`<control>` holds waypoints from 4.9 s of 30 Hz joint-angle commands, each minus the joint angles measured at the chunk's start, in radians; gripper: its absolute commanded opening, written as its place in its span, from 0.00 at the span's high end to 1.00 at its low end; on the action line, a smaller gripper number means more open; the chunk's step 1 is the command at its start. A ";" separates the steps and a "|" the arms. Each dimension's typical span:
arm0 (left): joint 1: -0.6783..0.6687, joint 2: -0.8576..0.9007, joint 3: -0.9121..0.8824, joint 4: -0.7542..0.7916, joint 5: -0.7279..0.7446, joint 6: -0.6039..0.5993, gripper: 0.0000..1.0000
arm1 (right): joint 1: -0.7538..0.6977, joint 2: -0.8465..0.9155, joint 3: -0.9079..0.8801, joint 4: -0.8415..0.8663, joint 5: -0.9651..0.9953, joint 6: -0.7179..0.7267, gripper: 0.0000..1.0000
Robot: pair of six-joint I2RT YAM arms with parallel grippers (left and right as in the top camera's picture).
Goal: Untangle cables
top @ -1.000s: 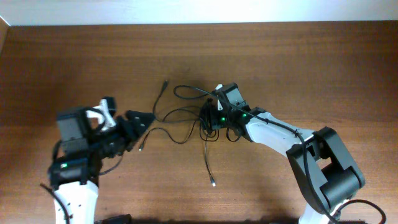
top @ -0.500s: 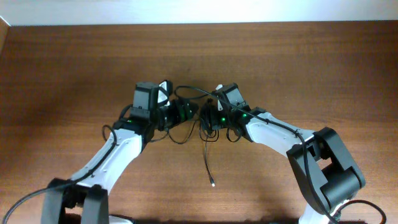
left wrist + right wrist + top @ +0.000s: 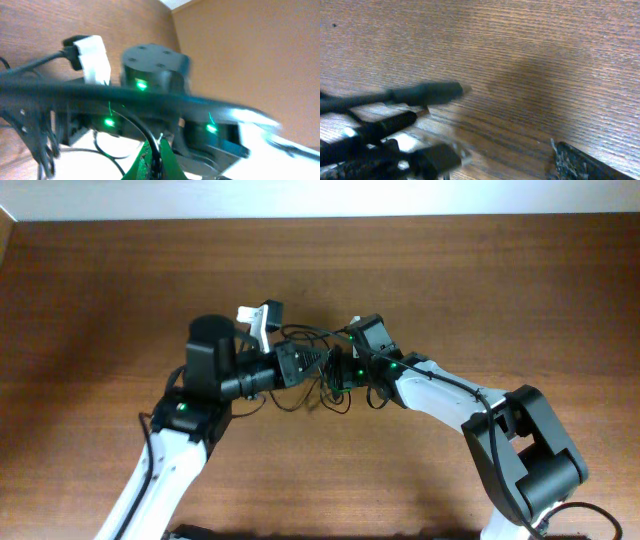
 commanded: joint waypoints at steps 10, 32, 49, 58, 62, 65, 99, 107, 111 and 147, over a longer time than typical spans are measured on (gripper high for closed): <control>0.231 -0.378 0.008 0.021 0.097 -0.103 1.00 | -0.004 0.015 -0.024 -0.022 0.024 0.013 0.02; 0.286 0.178 0.008 -0.483 -0.216 0.380 0.42 | -0.094 0.011 -0.021 -0.045 -0.406 -0.085 0.02; 0.076 0.229 0.101 -0.503 -0.702 0.608 0.01 | 0.076 -0.043 0.392 -0.594 0.108 0.122 0.02; 0.077 0.229 0.101 -0.615 -0.933 0.513 0.01 | 0.073 -0.042 0.391 -0.599 -0.010 0.066 0.02; 0.077 0.227 0.127 -0.616 -0.855 0.504 0.01 | 0.032 -0.042 0.391 -0.621 -0.310 -0.101 0.02; 0.077 0.227 0.140 -0.596 -0.855 0.504 0.01 | -0.013 -0.041 0.385 -0.687 -0.027 0.025 0.02; -0.214 0.223 0.031 -0.092 -0.493 0.219 0.67 | -0.043 -0.041 0.383 -0.495 -0.336 0.261 0.02; -0.211 0.221 0.032 -0.090 -0.493 0.281 1.00 | -0.043 -0.041 0.375 -0.598 -0.126 0.249 0.02; -0.142 0.203 0.032 -0.090 -0.450 0.280 1.00 | -0.043 -0.041 0.375 -0.690 -0.077 0.136 0.02; -0.019 0.031 0.032 -0.340 -0.055 0.377 1.00 | -0.111 -0.040 0.375 -0.524 -0.224 0.287 0.02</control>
